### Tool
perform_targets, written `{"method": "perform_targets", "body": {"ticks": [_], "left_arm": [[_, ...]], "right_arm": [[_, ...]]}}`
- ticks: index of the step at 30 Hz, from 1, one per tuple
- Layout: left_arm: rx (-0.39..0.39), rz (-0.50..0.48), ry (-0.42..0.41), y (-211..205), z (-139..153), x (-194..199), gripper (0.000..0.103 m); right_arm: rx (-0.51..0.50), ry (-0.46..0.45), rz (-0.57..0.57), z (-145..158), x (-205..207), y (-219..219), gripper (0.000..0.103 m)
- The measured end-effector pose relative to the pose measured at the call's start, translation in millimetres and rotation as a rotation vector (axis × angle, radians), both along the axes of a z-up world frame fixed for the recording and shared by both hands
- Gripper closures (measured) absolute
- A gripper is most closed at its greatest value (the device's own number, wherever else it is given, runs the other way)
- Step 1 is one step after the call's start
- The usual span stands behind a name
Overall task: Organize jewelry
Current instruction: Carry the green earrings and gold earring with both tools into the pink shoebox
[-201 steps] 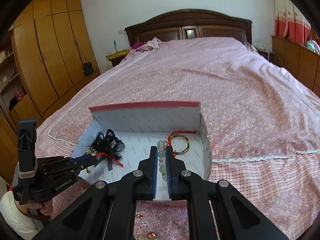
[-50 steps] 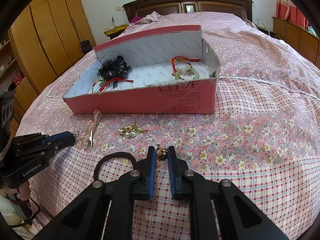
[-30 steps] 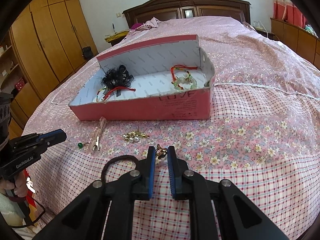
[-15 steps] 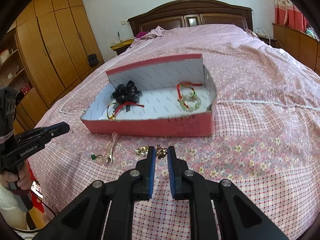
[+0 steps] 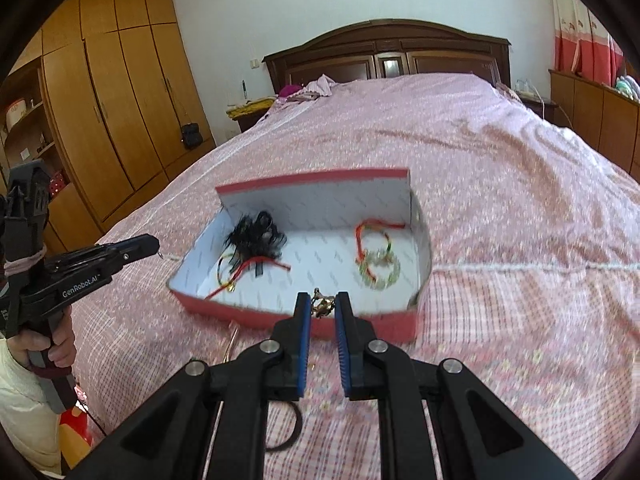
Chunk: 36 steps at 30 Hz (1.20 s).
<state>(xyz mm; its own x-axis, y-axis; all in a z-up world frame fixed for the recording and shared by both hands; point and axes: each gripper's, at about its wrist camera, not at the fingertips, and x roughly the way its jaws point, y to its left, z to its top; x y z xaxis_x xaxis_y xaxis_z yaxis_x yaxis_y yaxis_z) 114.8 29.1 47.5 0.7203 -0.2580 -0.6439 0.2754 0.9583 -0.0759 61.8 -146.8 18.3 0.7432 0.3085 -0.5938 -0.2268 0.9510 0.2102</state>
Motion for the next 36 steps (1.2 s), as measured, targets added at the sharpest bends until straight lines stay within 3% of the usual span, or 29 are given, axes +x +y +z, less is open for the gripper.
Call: {"method": "perform_targets", "body": {"ticks": [8,19,27,36], "left_arm": [[-0.020,0.013,0.039,-6.3,-12.2,25.1,0.102],[0.007,0.020,0.110,-16.7,-43.7,45.3,0.102],[0.003,0.024,0.156,-16.6,-59.7,52.8,0.102],[0.017,0.027,0.166,-18.8,-65.9,55.2,0.102]], "right_arm": [[-0.029,-0.007,-0.014,0.8,33.3,-3.0,0.089],[-0.051,0.081,-0.050,-33.4,81.5,-4.7,0.089],[-0.089,0.151,-0.076,-53.1,94.9,-4.1,0.089],[-0.135,0.159,-0.090,-56.7,96.3,-0.2,0.089]]}}
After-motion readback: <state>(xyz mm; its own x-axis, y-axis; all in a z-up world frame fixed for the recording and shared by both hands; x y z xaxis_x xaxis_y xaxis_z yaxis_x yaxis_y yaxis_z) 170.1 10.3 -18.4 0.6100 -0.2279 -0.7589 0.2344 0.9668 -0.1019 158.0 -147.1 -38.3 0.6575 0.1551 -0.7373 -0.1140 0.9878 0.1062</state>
